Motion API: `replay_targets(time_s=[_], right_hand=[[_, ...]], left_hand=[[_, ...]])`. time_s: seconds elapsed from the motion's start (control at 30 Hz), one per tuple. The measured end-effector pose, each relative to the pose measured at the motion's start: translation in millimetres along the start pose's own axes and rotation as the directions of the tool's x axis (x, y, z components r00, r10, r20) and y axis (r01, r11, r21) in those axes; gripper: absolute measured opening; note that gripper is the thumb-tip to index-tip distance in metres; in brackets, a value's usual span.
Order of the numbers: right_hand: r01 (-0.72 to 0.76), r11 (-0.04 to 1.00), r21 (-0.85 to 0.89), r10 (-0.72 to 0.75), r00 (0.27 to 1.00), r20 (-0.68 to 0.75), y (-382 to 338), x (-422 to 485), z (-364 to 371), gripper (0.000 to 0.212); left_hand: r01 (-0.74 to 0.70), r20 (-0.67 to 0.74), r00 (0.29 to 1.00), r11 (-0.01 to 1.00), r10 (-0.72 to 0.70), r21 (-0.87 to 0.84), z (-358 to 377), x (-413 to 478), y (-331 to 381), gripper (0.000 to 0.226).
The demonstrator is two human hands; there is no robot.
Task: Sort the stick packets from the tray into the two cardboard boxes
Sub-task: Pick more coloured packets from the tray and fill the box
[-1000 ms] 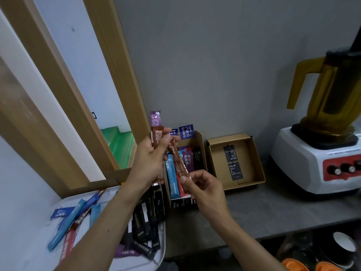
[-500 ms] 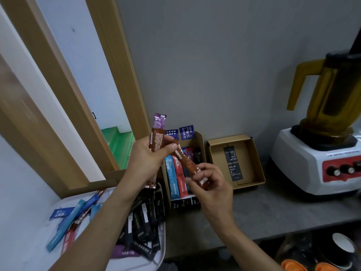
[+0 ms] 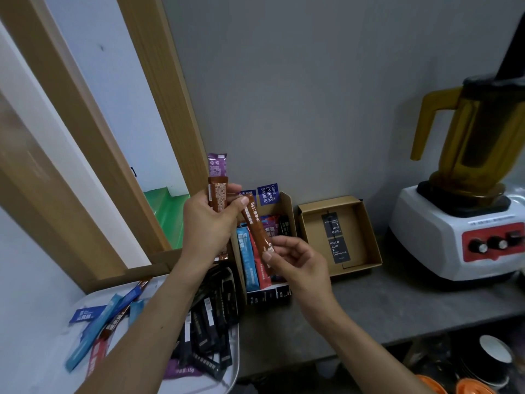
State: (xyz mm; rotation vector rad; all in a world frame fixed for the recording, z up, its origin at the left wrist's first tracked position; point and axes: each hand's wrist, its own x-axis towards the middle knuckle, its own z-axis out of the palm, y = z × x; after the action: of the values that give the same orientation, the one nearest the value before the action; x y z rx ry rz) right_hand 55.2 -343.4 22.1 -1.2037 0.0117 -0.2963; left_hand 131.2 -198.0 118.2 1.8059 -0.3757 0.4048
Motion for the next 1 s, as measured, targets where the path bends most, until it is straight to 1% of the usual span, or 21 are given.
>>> replay_targets(time_s=[0.1, 0.13, 0.17, 0.23, 0.3, 0.37, 0.4, 0.43, 0.5, 0.57, 0.6, 0.67, 0.73, 0.8, 0.83, 0.87, 0.9, 0.93, 0.97, 1.0], right_hand=[[-0.066, 0.996, 0.058, 0.067, 0.998, -0.009, -5.6, 1.6, -2.0, 0.036], [-0.110, 0.986, 0.125, 0.114, 0.993, -0.028, -7.8, 1.8, -1.8, 0.036], [-0.148, 0.963, 0.227, 0.163, 0.985, -0.049, -11.0, 2.1, -1.5, 0.037], [-0.146, 0.893, 0.425, 0.202, 0.975, -0.091, -18.9, 4.7, -1.8, 0.039], [-0.077, 0.868, 0.491, 0.167, 0.976, -0.143, -27.8, 8.0, -2.8, 0.039], [-0.037, 0.906, 0.422, 0.115, 0.980, -0.160, -33.0, 11.6, -1.7, 0.039], [-0.033, 0.942, 0.333, 0.090, 0.984, -0.157, -33.5, 13.0, -0.9, 0.038], [-0.024, 0.977, 0.213, 0.058, 0.986, -0.156, -33.0, 14.3, -0.4, 0.035], [0.033, 0.998, -0.045, -0.040, 0.987, -0.155, -31.1, 16.0, -2.0, 0.028], [0.073, 0.972, -0.221, -0.102, 0.987, -0.122, -28.7, 16.9, -3.5, 0.025], [0.076, 0.961, -0.264, -0.105, 0.990, -0.098, -27.4, 16.5, -3.2, 0.023], [0.074, 0.959, -0.274, -0.093, 0.994, -0.058, -23.2, 14.0, 0.0, 0.018], [0.075, 0.961, -0.267, -0.095, 0.994, -0.062, -17.9, 11.7, 3.1, 0.015], [0.091, 0.951, -0.296, -0.123, 0.988, -0.090, -10.0, 9.5, 3.0, 0.014], [0.127, 0.916, -0.382, -0.179, 0.978, -0.105, -3.5, 8.8, 0.6, 0.012], [0.180, 0.833, -0.524, -0.268, 0.959, -0.096, 4.9, 8.4, -3.2, 0.010], [0.231, 0.699, -0.677, -0.349, 0.936, -0.040, 13.8, 7.9, -7.0, 0.010], [0.279, 0.540, -0.794, -0.390, 0.919, 0.057, 22.6, 7.2, -9.8, 0.011], [0.323, 0.386, -0.864, -0.383, 0.908, 0.169, 30.9, 6.3, -11.5, 0.015], [0.362, 0.251, -0.898, -0.346, 0.900, 0.266, 38.6, 5.7, -12.0, 0.017]], left_hand=[[-0.009, -0.025, 1.000, 0.997, 0.011, 0.076, -1.9, -3.4, -1.5, 0.012], [-0.003, -0.018, 1.000, 0.994, 0.005, 0.108, -4.6, -5.3, -3.2, 0.013], [0.007, 0.003, 1.000, 0.990, -0.007, 0.139, -8.1, -7.3, -4.8, 0.012], [0.041, 0.089, 0.994, 0.980, -0.059, 0.193, -16.9, -12.4, -5.8, 0.008], [0.121, 0.226, 0.958, 0.966, -0.173, 0.227, -22.6, -19.4, -4.1, 0.010], [0.183, 0.377, 0.885, 0.948, -0.274, 0.261, -23.1, -25.8, -1.0, 0.014], [0.198, 0.416, 0.858, 0.941, -0.302, 0.274, -22.2, -27.9, 0.0, 0.015], [0.202, 0.424, 0.851, 0.939, -0.309, 0.278, -21.6, -28.7, 1.0, 0.017], [0.179, 0.346, 0.898, 0.945, -0.271, 0.275, -22.2, -25.2, 3.4, 0.019], [0.122, 0.251, 0.949, 0.957, -0.189, 0.262, -21.6, -17.6, 8.4, 0.020], [0.097, 0.238, 0.958, 0.963, -0.159, 0.253, -19.3, -13.8, 11.4, 0.021], [0.061, 0.282, 0.950, 0.963, -0.137, 0.264, -11.4, -7.8, 14.7, 0.020], [0.014, 0.319, 0.940, 0.947, -0.122, 0.321, -1.9, -2.4, 13.2, 0.015], [0.006, 0.314, 0.940, 0.928, -0.132, 0.371, 7.3, 3.3, 9.4, 0.010], [0.003, 0.303, 0.943, 0.913, -0.139, 0.408, 12.1, 6.7, 7.2, 0.008], [-0.012, 0.291, 0.946, 0.885, -0.141, 0.465, 18.2, 10.3, 5.2, 0.006], [-0.039, 0.289, 0.947, 0.843, -0.141, 0.537, 24.9, 14.5, 2.3, 0.005], [-0.070, 0.296, 0.944, 0.793, -0.143, 0.606, 31.9, 18.4, -0.3, 0.006], [-0.092, 0.303, 0.941, 0.746, -0.152, 0.659, 38.8, 22.3, -3.3, 0.007], [-0.103, 0.309, 0.936, 0.708, -0.168, 0.698, 44.8, 25.7, -7.0, 0.005]])
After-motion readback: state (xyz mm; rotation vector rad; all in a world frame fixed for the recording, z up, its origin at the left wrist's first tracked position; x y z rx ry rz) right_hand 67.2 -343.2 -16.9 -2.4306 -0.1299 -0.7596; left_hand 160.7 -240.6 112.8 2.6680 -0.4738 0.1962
